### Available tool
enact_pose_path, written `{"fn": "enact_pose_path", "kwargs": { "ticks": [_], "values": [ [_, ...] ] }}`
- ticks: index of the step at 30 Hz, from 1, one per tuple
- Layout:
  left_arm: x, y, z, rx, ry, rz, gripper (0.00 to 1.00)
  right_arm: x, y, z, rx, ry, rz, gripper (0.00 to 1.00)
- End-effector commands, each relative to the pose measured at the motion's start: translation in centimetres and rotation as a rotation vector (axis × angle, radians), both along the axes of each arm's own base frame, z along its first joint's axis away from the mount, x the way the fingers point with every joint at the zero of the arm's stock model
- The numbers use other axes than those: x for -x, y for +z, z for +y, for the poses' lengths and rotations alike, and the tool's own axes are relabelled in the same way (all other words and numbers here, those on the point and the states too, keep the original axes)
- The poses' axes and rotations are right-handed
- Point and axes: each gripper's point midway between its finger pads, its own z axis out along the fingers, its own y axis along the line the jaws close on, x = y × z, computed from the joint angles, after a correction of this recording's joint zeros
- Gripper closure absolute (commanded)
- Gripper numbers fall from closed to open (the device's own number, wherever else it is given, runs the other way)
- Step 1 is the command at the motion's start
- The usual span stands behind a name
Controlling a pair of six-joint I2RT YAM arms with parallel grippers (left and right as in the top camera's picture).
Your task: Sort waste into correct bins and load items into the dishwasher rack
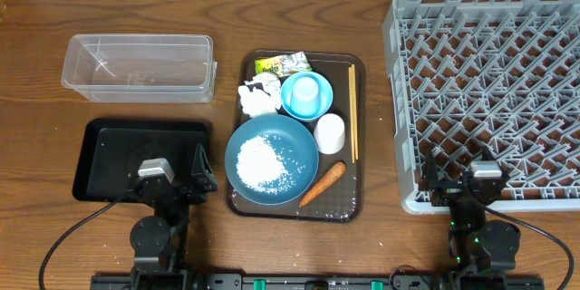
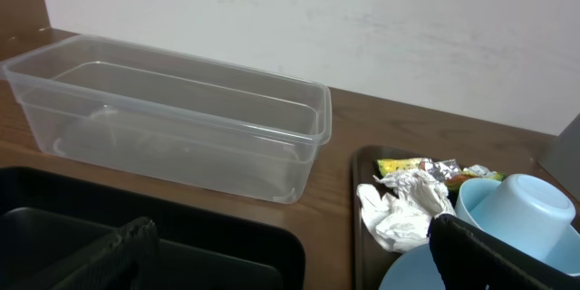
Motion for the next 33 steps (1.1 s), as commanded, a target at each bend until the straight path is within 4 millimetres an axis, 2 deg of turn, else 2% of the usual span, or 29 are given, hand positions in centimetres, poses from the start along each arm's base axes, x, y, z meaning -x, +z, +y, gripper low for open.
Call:
{"fn": "enact_pose_path", "kwargs": {
  "ticks": [1, 27, 29, 33],
  "values": [
    [0.0, -1.8, 0.4, -0.019, 0.021, 0.047, 0.03, 0.0, -0.1, -0.1, -0.007, -0.004, 0.0, 0.01],
    [0.0, -1.8, 0.4, -0.011, 0.019, 0.045, 0.03, 0.0, -0.1, -0.1, -0.006, -0.004, 0.0, 0.01],
    [0.0, -1.8, -0.8, 0.056, -0.038, 0.043, 0.03, 0.0, -0.1, -0.1, -0.006, -0.004, 0.0, 0.01],
    [0.6, -1.2, -5.8, 0.426, -0.288, 0.072, 0.03, 0.0, -0.1, -0.1, -0.006, -0.004, 0.0, 0.01]
  ]
}}
